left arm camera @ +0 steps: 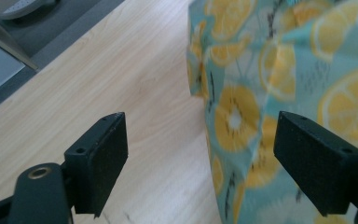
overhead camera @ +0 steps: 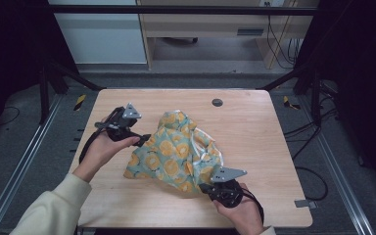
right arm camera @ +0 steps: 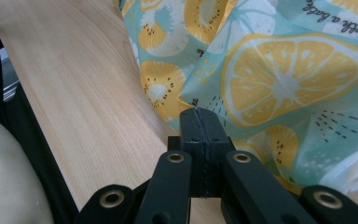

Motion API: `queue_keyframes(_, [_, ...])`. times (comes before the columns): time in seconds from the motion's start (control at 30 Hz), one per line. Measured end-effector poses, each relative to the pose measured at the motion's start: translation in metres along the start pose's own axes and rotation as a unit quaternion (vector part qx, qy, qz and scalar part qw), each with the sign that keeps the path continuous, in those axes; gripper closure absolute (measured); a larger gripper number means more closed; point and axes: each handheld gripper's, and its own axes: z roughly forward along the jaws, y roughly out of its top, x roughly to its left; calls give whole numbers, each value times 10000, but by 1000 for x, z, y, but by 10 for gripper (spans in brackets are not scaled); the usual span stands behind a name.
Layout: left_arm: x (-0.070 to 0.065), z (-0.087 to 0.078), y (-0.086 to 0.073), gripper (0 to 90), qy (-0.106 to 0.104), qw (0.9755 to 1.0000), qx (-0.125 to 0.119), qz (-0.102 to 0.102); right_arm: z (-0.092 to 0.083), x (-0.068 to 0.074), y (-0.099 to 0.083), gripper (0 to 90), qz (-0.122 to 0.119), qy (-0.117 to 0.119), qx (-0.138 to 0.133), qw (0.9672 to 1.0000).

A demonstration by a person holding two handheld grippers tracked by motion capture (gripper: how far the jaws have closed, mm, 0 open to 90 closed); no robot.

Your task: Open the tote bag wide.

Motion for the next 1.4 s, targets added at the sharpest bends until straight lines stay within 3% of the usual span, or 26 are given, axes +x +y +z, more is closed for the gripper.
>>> queue_keyframes(0.17, [-3,11,25,167,-42,9999,64,110,-2,0,-5,900,8,36,184,9998])
queue_keyframes(0.3, [-19,11,35,168,-224,9994,-34,260,-3,-1,-7,900,-8,22,275,9996])
queue_keyframes(0.47, [-36,15,38,165,-387,9982,-19,455,-3,-3,-8,900,16,1,299,9996])
queue_keyframes(0.63, [-46,27,38,135,-589,9959,198,657,-2,-3,-8,900,35,10,297,9996])
queue_keyframes(0.83, [-52,41,39,156,-704,9943,421,685,-2,-4,-9,899,33,-11,308,9995])
queue_keyframes(0.87, [-53,42,39,190,-771,9937,442,679,-2,-5,-9,899,41,-6,304,9995])
queue_keyframes(1.0, [-56,43,39,535,-720,9949,437,560,-3,-5,-9,899,36,-8,308,9995])
queue_keyframes(1.1, [-58,42,37,743,-654,9948,451,642,-3,-5,-9,899,46,-19,277,9996])
queue_keyframes(1.17, [-58,41,35,834,-690,9943,434,685,-3,-6,-9,899,36,-27,270,9996])
queue_keyframes(1.27, [-58,37,33,887,-728,9941,393,708,-3,-7,-9,899,69,-41,266,9996])
queue_keyframes(1.4, [-58,27,31,891,-741,9939,330,747,-3,-7,-10,899,111,-62,261,9996])
